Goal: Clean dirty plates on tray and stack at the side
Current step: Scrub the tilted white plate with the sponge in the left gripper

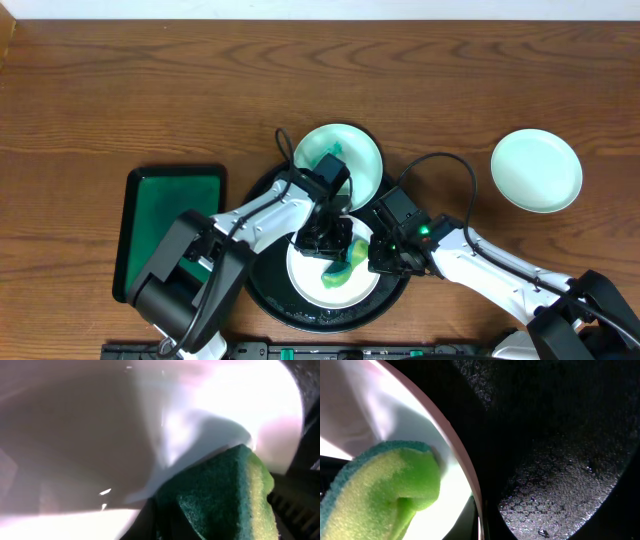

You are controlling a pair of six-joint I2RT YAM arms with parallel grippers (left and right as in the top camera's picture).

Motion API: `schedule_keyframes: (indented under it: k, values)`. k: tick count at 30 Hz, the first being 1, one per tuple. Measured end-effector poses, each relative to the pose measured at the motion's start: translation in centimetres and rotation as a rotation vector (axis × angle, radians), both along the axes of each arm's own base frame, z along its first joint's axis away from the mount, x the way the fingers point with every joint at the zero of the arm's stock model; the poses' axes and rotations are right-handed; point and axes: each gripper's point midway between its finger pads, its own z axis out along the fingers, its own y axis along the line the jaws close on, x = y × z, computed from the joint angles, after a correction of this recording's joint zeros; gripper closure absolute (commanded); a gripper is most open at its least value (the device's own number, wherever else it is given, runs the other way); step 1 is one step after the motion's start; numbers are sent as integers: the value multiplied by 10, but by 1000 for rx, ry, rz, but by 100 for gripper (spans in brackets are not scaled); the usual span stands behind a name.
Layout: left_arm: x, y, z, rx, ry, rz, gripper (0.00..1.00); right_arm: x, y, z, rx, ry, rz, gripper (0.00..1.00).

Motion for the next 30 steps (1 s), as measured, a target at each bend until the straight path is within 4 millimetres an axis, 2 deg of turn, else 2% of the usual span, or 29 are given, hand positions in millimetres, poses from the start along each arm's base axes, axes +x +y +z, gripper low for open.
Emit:
schedule_keyframes:
  k: [4, 6, 7, 12, 20, 25, 30]
  values:
    - [5, 17, -1, 63, 29, 77, 93, 0, 0, 0, 0, 0, 0, 99]
    - [12, 33, -2, 111, 23, 116, 93, 0, 0, 0, 0, 0, 0, 99]
    - [20, 46, -1, 153, -2, 142, 93, 0, 0, 0, 0, 0, 0, 99]
    - [42, 75, 2, 255, -105, 182, 93, 1, 1, 0, 5, -5, 1, 99]
    - [61, 78, 3, 326, -270, 136, 93, 6, 6, 1, 25, -25, 4, 99]
    - [84, 63, 5, 332, -442, 48, 93, 9, 5, 1, 20, -35, -2, 99]
    - [92, 53, 8, 371, -555, -24, 93, 9, 5, 1, 15, -38, -5, 99]
